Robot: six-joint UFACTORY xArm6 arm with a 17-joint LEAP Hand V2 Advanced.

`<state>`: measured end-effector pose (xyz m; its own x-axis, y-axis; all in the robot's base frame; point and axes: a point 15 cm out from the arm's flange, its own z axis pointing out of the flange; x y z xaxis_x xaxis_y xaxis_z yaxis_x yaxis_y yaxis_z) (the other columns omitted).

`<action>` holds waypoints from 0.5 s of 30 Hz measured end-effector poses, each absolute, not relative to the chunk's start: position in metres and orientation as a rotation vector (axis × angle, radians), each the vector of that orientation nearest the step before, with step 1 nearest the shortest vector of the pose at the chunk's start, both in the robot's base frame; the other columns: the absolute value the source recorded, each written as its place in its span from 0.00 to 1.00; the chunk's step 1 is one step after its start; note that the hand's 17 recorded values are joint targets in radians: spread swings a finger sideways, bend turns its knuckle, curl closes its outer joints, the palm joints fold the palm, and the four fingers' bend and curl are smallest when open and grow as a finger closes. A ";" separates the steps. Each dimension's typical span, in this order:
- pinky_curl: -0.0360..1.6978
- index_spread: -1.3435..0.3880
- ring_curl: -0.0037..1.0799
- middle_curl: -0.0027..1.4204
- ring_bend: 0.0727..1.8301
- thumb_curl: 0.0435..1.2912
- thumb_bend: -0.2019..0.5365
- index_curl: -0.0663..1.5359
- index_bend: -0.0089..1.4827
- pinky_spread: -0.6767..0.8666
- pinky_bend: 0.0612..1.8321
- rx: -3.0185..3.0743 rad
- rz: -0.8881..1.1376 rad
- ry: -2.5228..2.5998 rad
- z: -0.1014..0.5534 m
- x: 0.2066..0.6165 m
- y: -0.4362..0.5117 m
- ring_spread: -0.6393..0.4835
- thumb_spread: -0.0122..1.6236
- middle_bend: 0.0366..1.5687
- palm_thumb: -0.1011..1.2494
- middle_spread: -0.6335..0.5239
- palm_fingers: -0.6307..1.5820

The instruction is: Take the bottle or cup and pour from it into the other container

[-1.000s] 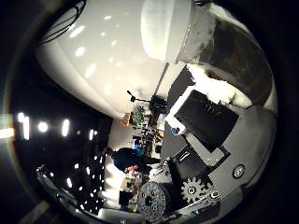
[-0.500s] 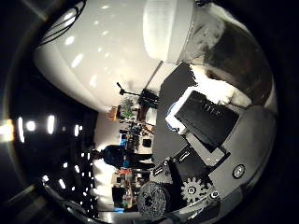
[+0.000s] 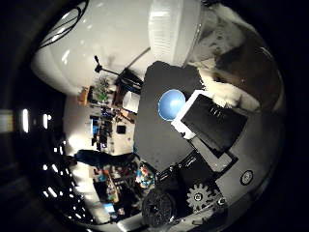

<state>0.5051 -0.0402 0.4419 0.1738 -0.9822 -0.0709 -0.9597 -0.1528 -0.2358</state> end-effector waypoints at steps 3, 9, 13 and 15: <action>0.50 0.66 0.87 0.55 0.65 0.73 0.25 0.57 0.78 0.27 0.69 -2.357 -0.240 1.862 0.441 0.504 -0.009 0.32 0.25 0.86 0.90 0.45 0.78; 0.51 0.66 0.87 0.55 0.65 0.73 0.25 0.57 0.78 0.27 0.68 -2.552 -0.424 1.823 0.437 0.503 0.037 0.33 0.24 0.86 0.89 0.45 0.79; 0.51 0.66 0.87 0.55 0.65 0.73 0.25 0.57 0.78 0.27 0.68 -2.667 -0.539 1.793 0.430 0.507 0.062 0.33 0.24 0.86 0.89 0.45 0.79; 0.51 0.66 0.87 0.55 0.65 0.73 0.25 0.57 0.78 0.27 0.68 -2.734 -0.600 1.784 0.425 0.510 0.073 0.33 0.24 0.86 0.89 0.45 0.79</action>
<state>0.5101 0.0731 0.4253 0.3619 -0.8463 0.3908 -0.9104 -0.4110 -0.0470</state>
